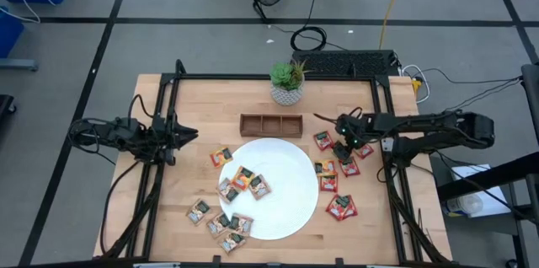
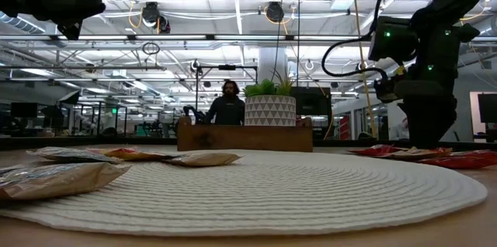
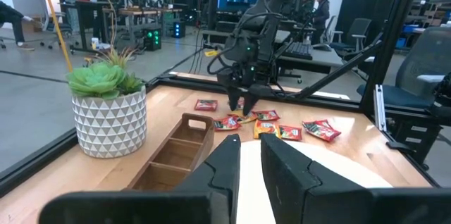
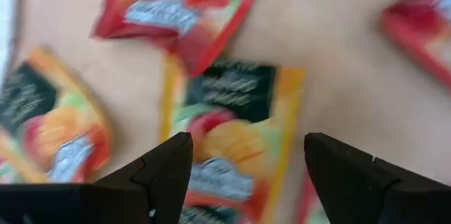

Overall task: Pick & Place Tea
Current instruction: Put the mango tea bag into the wooden organizer

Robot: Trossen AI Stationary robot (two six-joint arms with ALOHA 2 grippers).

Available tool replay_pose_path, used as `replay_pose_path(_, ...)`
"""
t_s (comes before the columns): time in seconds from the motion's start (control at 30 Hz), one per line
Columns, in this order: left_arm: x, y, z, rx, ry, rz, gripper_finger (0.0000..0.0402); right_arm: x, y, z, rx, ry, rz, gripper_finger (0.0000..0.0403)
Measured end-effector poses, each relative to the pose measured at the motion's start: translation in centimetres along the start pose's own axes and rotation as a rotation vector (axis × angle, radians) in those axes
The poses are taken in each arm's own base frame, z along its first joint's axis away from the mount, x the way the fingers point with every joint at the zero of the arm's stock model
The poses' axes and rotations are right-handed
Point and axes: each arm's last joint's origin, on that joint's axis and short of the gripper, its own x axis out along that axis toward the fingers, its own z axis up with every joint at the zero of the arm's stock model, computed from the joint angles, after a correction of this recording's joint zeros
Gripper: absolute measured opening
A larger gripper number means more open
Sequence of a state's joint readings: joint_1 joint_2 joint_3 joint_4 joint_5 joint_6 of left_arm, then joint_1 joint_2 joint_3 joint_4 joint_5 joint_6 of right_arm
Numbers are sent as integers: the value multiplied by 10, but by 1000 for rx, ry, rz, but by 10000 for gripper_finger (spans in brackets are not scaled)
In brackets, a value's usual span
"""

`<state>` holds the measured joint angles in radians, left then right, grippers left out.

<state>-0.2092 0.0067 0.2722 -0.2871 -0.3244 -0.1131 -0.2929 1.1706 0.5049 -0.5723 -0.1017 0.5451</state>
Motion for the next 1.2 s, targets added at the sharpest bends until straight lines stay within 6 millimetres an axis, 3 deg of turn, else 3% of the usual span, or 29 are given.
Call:
replay_pose_path(0.37, 0, 0, 0, 0, 0, 0, 63, 4, 9, -6, -66, -39, -81, 253)
replay_pose_path(0.67, 0, 0, 0, 0, 0, 0, 63, 21, 9, -10, -95, 42, -192, 240)
replay_pose_path(0.83, 0, 0, 0, 0, 0, 0, 63, 26, 9, -10, -94, 67, -207, 183)
replay_pose_path(1.2, 0, 0, 0, 0, 0, 0, 63, 27, 10, -9, -104, 60, -181, 10)
